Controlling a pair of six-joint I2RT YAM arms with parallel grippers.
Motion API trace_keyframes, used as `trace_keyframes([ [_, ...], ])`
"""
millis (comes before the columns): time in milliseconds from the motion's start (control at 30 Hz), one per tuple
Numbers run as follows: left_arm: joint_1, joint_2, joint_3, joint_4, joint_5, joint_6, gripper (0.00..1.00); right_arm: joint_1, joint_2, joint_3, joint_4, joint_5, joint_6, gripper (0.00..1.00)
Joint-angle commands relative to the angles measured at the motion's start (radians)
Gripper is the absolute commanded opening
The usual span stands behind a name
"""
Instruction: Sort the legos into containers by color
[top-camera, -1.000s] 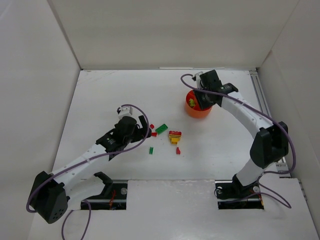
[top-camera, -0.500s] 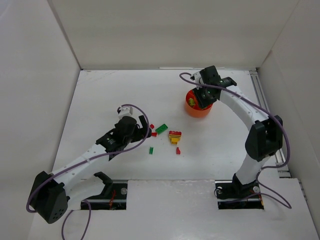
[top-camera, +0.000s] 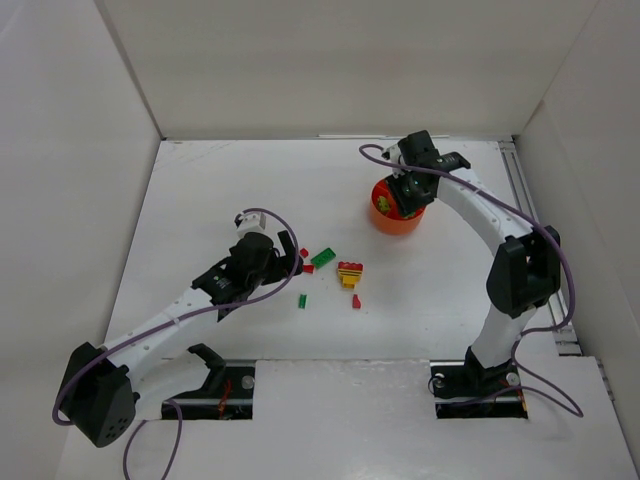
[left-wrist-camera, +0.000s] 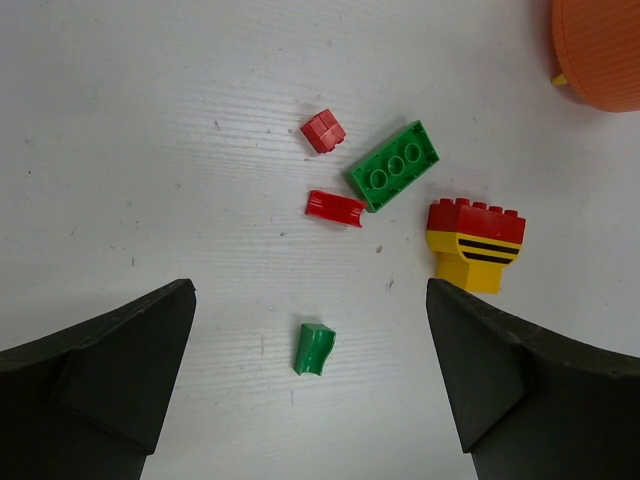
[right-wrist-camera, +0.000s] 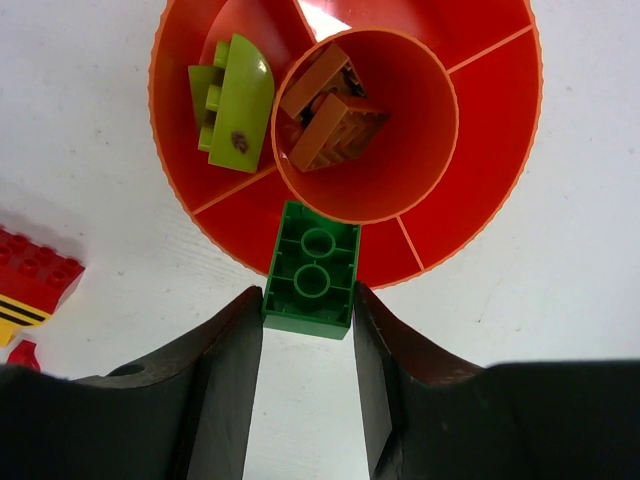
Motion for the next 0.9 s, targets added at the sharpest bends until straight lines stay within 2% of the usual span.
trace_keyframes([
  [0, 0.004, -0.013, 0.023, 0.034, 0.001, 0.013, 1.00, -0.006, -0.004, 0.040, 0.001, 0.016, 0.019, 0.45],
  [133, 0.004, -0.013, 0.022, 0.034, 0.001, 0.013, 1.00, -0.006, 0.017, 0.063, -0.022, 0.007, 0.009, 0.45],
  [333, 0.004, -0.013, 0.013, 0.044, 0.001, 0.013, 1.00, -0.006, 0.027, 0.100, -0.061, 0.039, 0.028, 0.53],
  [600, 0.004, -0.004, 0.013, 0.053, 0.001, 0.013, 1.00, -0.006, 0.045, 0.100, -0.052, 0.048, 0.047, 0.54],
  [767, 0.013, -0.013, 0.013, 0.053, 0.001, 0.022, 1.00, 0.044, -0.035, 0.100, -0.041, 0.048, 0.038, 0.55],
  [867, 0.013, -0.013, 0.013, 0.044, 0.010, 0.022, 1.00, 0.076, -0.117, 0.058, 0.011, 0.033, 0.016, 0.63],
])
